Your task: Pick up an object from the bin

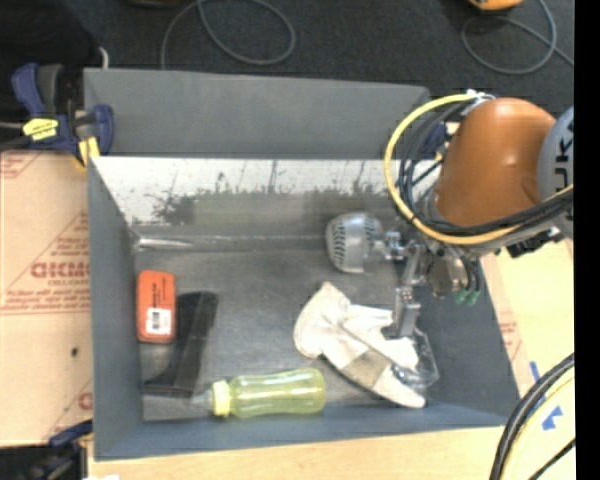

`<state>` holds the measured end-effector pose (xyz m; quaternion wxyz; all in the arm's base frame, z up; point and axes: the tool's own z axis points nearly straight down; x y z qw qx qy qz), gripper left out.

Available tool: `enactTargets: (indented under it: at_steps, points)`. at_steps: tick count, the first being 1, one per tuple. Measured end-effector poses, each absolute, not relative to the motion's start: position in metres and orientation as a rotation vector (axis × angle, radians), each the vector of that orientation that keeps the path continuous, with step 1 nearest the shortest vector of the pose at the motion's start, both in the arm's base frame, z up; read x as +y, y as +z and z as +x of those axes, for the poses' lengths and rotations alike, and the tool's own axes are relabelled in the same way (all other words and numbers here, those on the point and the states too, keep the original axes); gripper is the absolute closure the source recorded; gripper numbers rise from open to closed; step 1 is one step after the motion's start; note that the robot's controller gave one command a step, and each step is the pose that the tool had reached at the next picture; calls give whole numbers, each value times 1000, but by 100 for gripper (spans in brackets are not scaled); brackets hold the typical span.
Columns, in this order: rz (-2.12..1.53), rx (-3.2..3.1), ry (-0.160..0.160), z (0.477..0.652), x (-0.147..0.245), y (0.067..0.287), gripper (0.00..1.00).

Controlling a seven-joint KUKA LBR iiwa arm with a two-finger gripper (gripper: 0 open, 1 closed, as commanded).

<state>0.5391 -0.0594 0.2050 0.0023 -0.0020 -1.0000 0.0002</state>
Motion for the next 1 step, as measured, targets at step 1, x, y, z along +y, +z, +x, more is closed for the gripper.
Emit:
enactTargets:
  at_steps: [1]
  points:
    - [-4,-3145,2,541,-59,209,0]
